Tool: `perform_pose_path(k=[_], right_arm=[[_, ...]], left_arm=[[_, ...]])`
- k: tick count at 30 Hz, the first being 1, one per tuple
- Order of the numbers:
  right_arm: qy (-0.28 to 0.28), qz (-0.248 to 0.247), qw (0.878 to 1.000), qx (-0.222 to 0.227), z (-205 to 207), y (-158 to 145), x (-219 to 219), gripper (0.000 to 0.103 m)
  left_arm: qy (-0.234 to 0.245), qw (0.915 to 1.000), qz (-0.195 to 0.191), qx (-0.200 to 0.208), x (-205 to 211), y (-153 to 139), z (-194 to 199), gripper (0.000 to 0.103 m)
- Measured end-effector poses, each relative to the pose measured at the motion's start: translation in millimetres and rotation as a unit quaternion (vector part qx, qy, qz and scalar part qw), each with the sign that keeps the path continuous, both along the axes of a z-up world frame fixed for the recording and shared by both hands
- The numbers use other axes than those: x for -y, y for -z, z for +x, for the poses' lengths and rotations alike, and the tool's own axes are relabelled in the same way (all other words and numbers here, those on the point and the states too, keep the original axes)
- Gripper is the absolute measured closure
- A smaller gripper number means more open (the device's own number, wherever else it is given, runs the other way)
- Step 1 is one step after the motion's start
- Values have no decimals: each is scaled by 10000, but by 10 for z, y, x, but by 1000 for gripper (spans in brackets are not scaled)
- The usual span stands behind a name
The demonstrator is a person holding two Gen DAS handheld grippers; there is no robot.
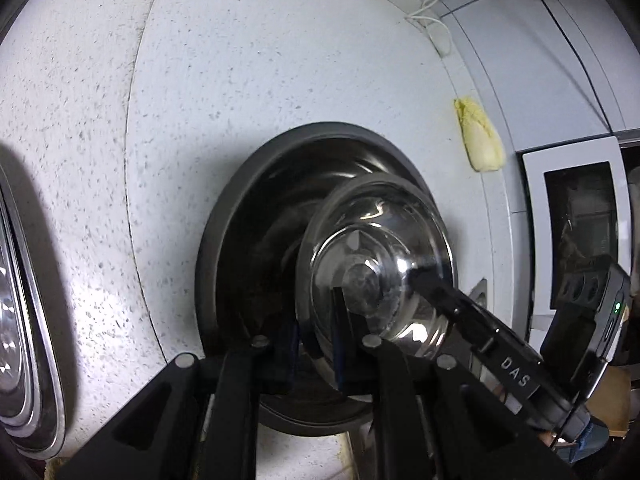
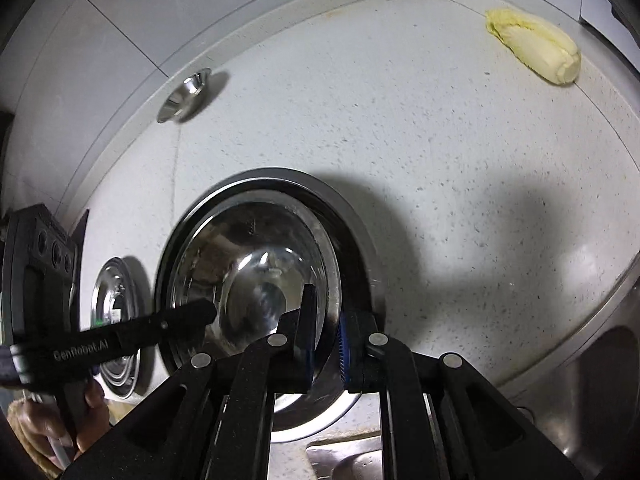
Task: Organize plates and bowls
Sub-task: 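Lower the held bowl into the large bowl and open both grippers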
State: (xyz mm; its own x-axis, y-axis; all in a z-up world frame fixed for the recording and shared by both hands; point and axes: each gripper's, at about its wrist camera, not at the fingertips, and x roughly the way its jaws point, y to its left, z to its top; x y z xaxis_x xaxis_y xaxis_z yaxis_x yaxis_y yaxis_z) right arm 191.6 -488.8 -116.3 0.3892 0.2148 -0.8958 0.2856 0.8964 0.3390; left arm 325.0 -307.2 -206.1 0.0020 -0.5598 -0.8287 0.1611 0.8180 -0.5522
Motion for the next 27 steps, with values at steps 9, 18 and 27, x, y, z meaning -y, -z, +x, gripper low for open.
perform_pose_path(k=[9, 18, 27], right_arm=[[-154, -387, 9991, 30, 82, -4, -49, 93], [-367, -806, 9958, 212, 93, -38, -143, 86], [-362, -1030, 9913, 728, 110, -402, -146, 68]], left_arm=[[-72, 9984, 344, 432, -88, -60, -88, 89], [-39, 9956, 253, 897, -284, -341, -133, 88], [-181, 9917, 107, 1271, -517, -672, 13, 64]])
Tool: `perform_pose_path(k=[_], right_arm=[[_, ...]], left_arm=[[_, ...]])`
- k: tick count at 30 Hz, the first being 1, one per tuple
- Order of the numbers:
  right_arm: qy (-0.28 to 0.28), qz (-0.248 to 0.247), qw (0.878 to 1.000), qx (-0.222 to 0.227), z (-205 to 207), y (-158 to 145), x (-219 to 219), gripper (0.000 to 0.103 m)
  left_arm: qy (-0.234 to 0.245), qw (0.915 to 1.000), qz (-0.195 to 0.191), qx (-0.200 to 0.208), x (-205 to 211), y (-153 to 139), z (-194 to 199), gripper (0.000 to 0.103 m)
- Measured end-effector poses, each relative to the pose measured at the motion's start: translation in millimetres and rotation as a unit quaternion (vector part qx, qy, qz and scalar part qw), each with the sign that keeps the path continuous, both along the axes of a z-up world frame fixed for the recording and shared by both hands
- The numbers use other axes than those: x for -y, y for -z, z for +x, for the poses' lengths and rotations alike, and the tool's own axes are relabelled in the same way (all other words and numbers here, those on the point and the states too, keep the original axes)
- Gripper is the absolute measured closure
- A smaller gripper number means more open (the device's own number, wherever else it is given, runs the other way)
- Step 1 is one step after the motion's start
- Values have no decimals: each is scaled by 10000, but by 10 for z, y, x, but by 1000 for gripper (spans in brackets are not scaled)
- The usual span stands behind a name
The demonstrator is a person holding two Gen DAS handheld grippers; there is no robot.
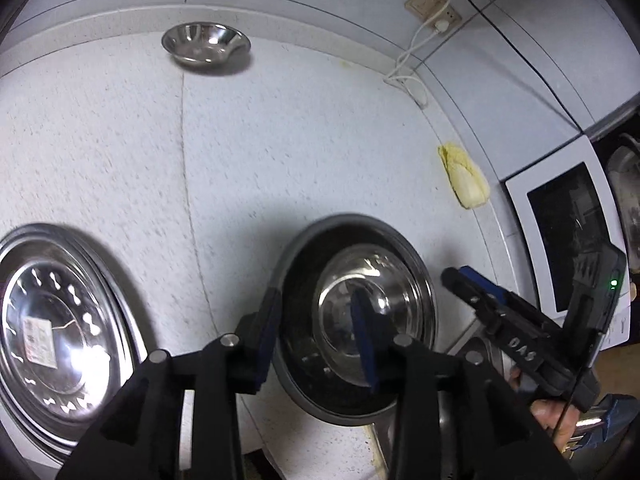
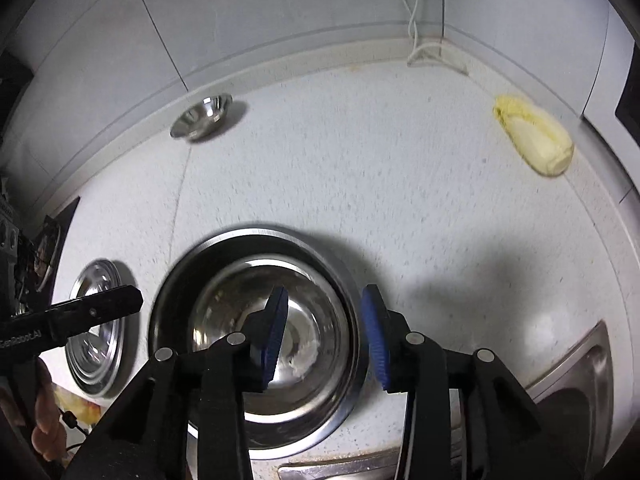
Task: Organize plates and bowls
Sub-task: 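Lower the held bowl into the large bowl and open both grippers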
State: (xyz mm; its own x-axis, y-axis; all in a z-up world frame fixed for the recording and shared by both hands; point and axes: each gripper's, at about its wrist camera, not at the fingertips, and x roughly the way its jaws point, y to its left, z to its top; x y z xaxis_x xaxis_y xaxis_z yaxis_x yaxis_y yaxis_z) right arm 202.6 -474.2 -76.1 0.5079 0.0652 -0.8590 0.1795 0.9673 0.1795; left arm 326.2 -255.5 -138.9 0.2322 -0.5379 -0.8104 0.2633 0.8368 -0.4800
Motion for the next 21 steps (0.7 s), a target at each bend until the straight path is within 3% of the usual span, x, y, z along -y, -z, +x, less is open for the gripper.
perform_pose_path(k=[5, 10, 16, 21], right_arm=[[-59, -49, 9997, 214, 215, -203, -65, 61], [-296, -97, 9991, 296, 643, -329, -263, 56], [-622, -102, 9978, 219, 1423, -295, -572, 56], [-685, 211, 9974, 100, 2225, -125, -758, 56]], left_arm=[[-270, 9996, 36, -43, -231, -38, 301, 61], [-858, 9960, 14, -236, -607, 1, 859, 60], [-1460, 9890, 100, -210, -978, 82, 1657, 60], [-1822, 9828, -53, -294, -1114, 248, 2319, 60]])
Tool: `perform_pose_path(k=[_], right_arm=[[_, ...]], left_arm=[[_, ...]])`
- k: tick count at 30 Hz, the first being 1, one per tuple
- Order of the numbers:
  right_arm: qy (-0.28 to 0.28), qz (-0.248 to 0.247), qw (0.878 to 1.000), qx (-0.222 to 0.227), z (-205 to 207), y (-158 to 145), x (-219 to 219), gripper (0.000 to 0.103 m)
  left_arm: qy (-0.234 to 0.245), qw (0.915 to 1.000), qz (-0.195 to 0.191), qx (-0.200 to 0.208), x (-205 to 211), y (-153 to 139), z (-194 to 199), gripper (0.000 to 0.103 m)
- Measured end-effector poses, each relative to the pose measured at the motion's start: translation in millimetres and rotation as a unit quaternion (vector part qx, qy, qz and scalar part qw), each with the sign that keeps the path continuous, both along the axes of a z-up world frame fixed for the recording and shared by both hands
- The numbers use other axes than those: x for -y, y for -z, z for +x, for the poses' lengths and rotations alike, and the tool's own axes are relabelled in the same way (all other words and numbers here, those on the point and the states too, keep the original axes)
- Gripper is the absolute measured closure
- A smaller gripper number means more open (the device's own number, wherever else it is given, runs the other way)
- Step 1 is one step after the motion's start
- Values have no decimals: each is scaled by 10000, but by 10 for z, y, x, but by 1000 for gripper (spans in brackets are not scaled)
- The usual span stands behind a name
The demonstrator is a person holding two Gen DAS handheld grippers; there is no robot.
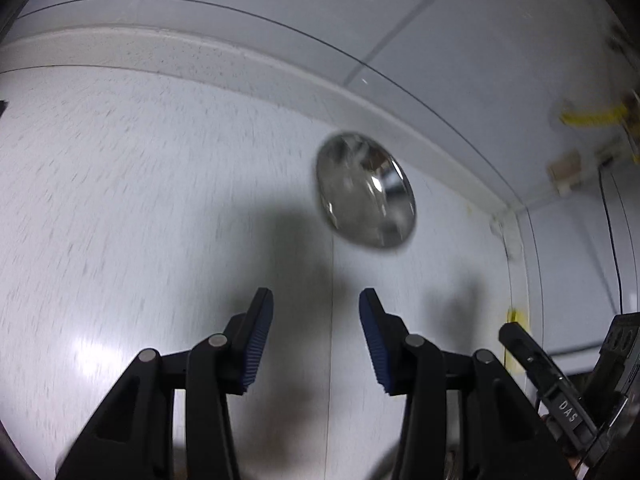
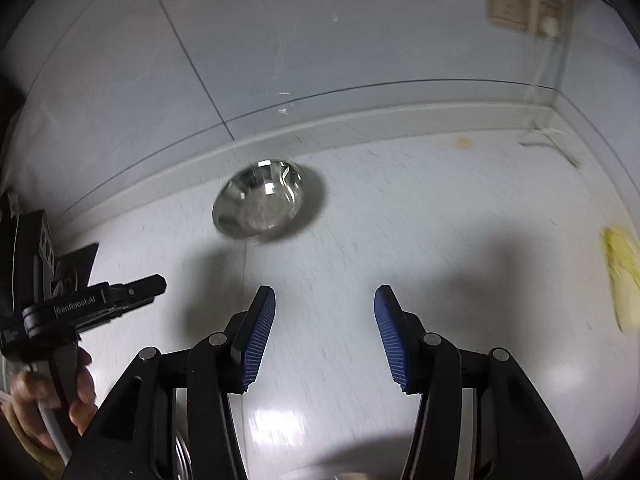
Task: Organize plates and bowls
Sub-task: 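Lower the held bowl into the large bowl and open both grippers, then close both grippers on the rim of the smallest steel bowl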
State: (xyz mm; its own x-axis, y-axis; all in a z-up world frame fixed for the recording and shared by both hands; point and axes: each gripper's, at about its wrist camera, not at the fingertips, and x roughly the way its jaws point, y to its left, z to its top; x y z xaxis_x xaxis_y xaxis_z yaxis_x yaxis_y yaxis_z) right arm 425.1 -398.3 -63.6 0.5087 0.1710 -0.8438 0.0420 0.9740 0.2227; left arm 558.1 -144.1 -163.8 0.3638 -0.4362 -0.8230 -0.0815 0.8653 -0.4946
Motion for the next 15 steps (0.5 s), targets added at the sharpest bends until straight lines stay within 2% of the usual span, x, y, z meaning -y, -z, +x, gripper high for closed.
perform_pose_path(k=[6, 13, 14, 15], right_arm=[[124, 105, 9994, -301, 767, 399, -143, 56], [235, 251, 9968, -715, 1250, 932, -194, 56], [213, 280, 9967, -737, 1287, 981, -205, 58], [174, 323, 9965, -751, 1322, 1029, -225, 66]], left_arm=[[-142, 9999, 30, -49, 79, 252, 651, 60], [-137, 9995, -162, -225, 180, 552, 1103, 60], [-124, 9994, -212, -247, 198, 593, 1123, 62], [-84, 9993, -304, -183, 218, 613, 1151, 63]])
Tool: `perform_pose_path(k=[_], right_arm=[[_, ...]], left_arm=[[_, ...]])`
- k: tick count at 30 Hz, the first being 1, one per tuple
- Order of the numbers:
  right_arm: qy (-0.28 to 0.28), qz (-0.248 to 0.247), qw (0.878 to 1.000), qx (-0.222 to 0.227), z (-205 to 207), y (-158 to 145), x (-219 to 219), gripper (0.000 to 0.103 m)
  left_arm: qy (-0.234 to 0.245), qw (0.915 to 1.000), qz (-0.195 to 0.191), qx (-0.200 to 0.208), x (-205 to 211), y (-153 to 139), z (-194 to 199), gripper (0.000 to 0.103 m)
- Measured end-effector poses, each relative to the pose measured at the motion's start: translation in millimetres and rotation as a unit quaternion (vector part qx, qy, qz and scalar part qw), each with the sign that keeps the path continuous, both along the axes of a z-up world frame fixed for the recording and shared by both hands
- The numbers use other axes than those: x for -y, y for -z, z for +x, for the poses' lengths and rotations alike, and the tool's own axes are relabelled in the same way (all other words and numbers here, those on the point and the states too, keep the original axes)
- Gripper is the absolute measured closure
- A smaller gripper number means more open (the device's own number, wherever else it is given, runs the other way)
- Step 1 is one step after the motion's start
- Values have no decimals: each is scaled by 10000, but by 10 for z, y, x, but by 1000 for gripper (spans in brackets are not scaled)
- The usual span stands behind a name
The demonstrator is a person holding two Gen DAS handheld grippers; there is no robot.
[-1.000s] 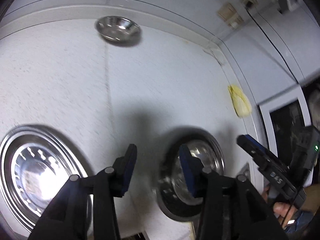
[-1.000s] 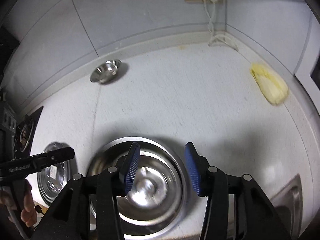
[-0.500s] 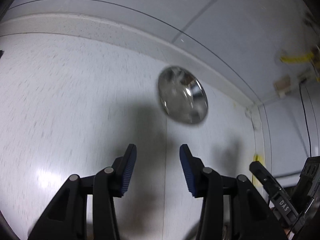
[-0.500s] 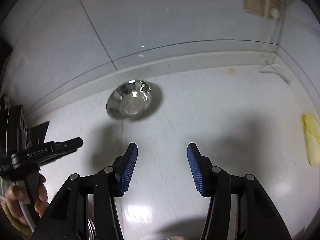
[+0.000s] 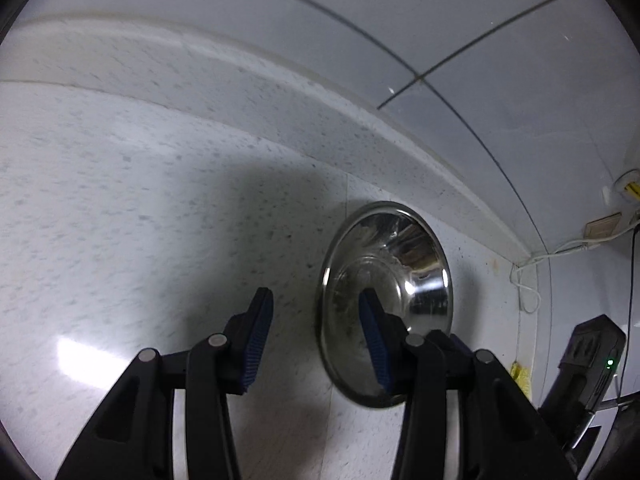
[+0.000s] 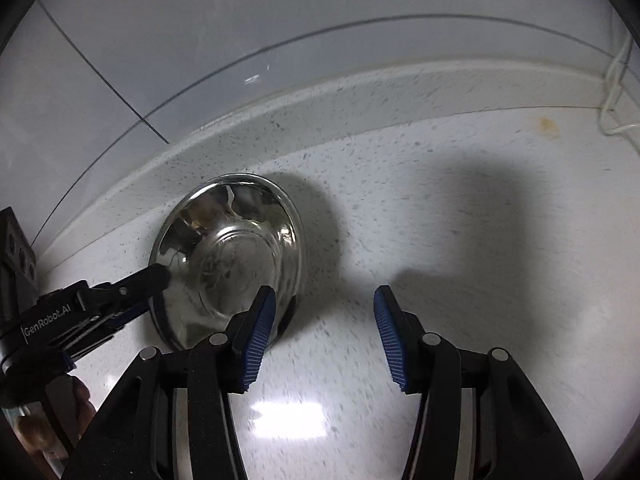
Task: Organize plates and bowls
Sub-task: 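Close both grippers on the rim of the smallest steel bowl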
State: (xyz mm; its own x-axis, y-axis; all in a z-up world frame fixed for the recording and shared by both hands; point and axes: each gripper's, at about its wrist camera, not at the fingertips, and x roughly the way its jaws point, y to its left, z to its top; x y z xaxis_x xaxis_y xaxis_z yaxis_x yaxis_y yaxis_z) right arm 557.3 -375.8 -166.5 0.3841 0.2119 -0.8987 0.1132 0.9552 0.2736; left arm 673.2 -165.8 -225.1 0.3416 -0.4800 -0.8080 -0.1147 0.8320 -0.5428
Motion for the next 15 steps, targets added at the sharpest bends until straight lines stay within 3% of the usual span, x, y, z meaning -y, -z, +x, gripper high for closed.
perform_pose_path(k=[1, 3, 5, 9, 15], right_arm=[[-36, 22, 10000, -18, 27, 28, -16, 71], [-78, 130, 9999, -47, 65, 93, -57, 84], [-90, 105, 9999, -33, 82, 107, -105, 90], [-52, 47, 10000, 15, 9, 34, -162, 91], [-62, 66, 9995, 306, -246, -372, -216, 91]], left_arm=[[56, 10000, -7, 42, 25, 12, 35, 65], [223, 9997, -112, -22, 90, 65, 73, 85], [263, 9996, -126, -65, 114, 90, 78, 92], [276, 9995, -150, 52, 64, -19, 7, 95], [345, 9984, -236, 377, 31, -549, -328, 95]])
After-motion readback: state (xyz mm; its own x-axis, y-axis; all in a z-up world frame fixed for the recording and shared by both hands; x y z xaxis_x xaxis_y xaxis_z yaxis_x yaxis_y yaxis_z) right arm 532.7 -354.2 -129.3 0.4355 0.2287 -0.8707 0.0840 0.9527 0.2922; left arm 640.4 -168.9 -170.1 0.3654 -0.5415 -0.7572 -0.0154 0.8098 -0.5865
